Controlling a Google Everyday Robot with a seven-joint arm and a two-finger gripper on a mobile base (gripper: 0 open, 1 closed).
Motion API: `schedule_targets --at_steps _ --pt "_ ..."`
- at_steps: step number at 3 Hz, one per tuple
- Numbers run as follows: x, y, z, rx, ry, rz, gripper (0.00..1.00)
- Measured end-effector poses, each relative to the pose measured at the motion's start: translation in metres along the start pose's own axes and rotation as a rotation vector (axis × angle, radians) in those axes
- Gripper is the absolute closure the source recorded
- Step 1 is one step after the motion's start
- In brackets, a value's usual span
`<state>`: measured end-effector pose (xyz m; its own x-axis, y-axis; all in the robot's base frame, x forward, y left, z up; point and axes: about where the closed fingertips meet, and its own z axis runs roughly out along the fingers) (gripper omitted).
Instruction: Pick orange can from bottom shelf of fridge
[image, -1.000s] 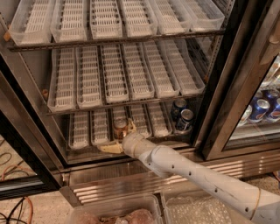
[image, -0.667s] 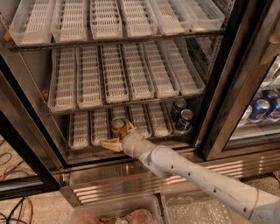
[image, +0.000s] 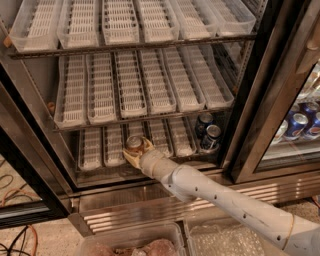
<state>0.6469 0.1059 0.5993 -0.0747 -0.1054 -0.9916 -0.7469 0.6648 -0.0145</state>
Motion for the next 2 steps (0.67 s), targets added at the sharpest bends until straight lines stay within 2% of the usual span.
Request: schedule_targets --at_steps 1,2 --pt "-0.0017 -0.0016 -0.001 0.0 0.0 0.0 0.88" --pt "-0.0025 -0.0021 -0.0008 0.0 0.0 0.001 1.0"
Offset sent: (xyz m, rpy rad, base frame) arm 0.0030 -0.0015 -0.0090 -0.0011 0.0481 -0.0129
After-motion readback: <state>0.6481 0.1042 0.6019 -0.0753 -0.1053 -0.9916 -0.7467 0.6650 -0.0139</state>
